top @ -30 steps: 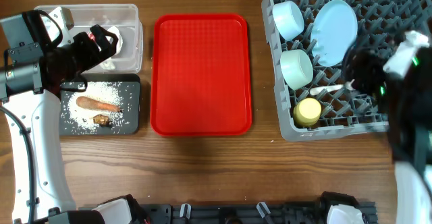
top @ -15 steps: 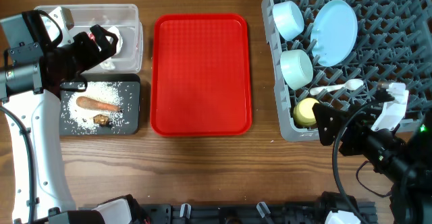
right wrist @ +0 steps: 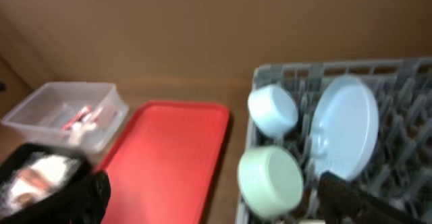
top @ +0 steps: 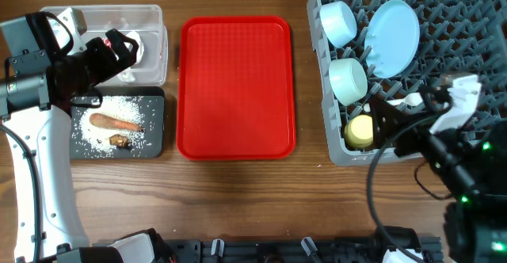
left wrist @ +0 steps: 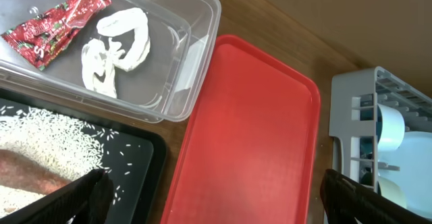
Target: Sort waste into correct bins and load items into the dishwasher rack
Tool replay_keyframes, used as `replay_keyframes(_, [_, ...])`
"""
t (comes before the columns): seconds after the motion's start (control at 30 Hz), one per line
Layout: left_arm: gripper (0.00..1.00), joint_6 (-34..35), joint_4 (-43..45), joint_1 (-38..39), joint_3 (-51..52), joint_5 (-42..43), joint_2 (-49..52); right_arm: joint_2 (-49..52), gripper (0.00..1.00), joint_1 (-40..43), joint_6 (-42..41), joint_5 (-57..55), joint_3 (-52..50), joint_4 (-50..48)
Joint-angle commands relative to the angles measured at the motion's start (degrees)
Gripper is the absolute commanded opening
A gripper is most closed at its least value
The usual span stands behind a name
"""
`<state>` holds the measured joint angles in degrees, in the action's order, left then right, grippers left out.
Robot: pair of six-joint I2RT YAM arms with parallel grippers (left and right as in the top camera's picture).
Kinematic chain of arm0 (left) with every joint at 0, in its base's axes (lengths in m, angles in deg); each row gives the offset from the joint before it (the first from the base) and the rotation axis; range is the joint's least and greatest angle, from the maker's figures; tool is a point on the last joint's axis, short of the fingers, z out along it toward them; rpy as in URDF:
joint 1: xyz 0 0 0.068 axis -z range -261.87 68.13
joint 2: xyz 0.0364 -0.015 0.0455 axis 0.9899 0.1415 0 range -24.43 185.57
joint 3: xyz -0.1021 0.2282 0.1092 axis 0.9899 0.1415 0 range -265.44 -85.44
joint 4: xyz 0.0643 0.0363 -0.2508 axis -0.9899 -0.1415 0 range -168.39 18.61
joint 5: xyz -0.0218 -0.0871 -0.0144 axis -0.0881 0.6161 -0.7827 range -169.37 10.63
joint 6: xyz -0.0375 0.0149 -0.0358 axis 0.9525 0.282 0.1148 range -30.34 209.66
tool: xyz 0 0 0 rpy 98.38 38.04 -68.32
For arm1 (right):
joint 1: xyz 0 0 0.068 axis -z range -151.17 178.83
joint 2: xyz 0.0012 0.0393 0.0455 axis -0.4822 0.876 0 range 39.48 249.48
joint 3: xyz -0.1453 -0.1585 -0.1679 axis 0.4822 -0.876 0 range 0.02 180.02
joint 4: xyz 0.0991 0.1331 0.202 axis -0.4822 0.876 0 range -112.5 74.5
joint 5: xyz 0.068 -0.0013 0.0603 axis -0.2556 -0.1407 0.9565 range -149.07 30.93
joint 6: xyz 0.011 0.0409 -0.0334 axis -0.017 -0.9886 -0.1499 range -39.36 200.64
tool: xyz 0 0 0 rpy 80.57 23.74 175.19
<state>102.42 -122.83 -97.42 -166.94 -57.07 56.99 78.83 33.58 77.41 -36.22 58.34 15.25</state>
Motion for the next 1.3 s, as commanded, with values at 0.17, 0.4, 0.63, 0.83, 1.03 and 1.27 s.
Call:
replay_keyframes(0.17, [1.0,-0.5,0.11,-0.22,-0.37,-0.11,-0.11,-13.86,1.0,-3.87,1.55,-5.73,-27.43,-25.64])
replay_keyframes(0.4, [1.0,-0.48,0.11,-0.22,-0.37,-0.11,-0.11,-25.86,1.0,-5.84,1.64,-9.79,-41.57,-32.33])
replay_keyframes(0.63, [1.0,-0.48,0.11,-0.22,-0.37,-0.11,-0.11,-33.83,1.0,-5.88,1.57,-10.64,-51.95,-36.26])
replay_keyframes(0.83, [1.0,-0.48,0.11,-0.22,-0.37,-0.11,-0.11,-39.21,1.0,-5.88,1.6,-10.62,-57.4,-38.73])
replay_keyframes(1.03, [1.0,-0.5,0.11,-0.22,-0.37,-0.11,-0.11,-39.19,1.0,-5.88,1.57,-10.38,-58.05,-39.01])
replay_keyframes(1.27, [1.0,-0.5,0.11,-0.22,-0.37,-0.11,-0.11,-39.15,1.0,-5.88,1.6,-10.43,-58.05,-38.97])
